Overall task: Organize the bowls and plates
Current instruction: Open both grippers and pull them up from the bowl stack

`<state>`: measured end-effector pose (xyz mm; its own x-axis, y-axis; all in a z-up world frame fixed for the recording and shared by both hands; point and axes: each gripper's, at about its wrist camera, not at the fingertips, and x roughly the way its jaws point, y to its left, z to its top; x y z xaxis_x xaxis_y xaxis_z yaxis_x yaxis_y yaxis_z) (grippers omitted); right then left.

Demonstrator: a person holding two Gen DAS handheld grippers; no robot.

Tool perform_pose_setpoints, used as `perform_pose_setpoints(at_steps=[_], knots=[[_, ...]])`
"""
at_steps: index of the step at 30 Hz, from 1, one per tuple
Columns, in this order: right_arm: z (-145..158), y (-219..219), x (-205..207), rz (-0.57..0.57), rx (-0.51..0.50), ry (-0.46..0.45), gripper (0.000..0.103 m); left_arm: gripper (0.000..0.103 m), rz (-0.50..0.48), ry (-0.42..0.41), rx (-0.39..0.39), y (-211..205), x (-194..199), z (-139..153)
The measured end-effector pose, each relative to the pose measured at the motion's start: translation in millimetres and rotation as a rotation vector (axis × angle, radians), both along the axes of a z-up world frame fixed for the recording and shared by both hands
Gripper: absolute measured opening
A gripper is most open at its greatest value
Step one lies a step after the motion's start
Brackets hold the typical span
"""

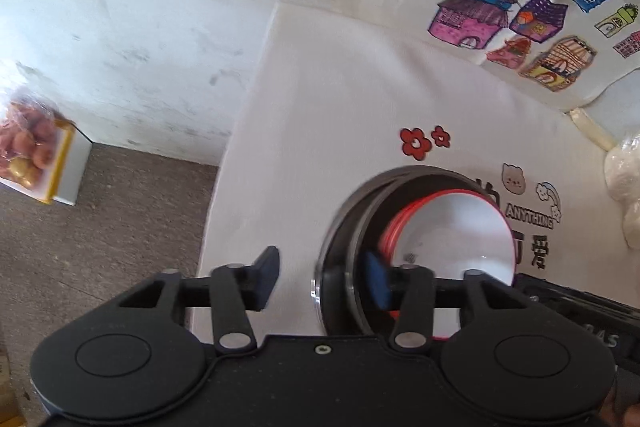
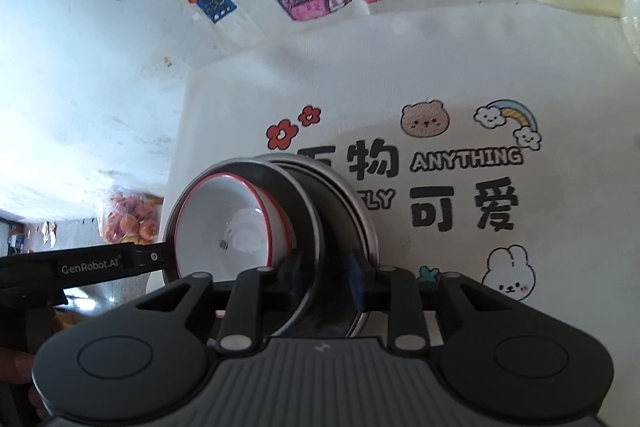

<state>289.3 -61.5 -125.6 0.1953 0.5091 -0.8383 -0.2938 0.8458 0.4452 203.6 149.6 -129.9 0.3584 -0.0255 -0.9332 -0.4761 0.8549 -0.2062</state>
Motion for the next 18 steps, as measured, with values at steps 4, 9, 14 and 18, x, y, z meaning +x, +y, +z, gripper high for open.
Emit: perform_pose_setpoints(at_steps=[4,9,14,18], knots=[[3.5,-4.7,-4.5,-0.018,0.016,-0.026,0.035,0.058,0.015,-0.014,0.007,1.3,-7.3,4.5],[7.9,-11.1,-12.7,-0.037,0.026,-0.055,0.042,0.078,0.026,-0.028,0.03,-2.0,-16.9,10.5],[13.5,-19.3,-23.5,-0.056,0.039,-0.076,0.065,0.1,0.02,-0.077,-0.012,-9.1,-27.0,18.5],[21.6,-27.4,-34.6,-0.067,0.048,-0.097,0.071,0.102,0.002,-0.075,-0.004,-19.0,-31.6,24.9]])
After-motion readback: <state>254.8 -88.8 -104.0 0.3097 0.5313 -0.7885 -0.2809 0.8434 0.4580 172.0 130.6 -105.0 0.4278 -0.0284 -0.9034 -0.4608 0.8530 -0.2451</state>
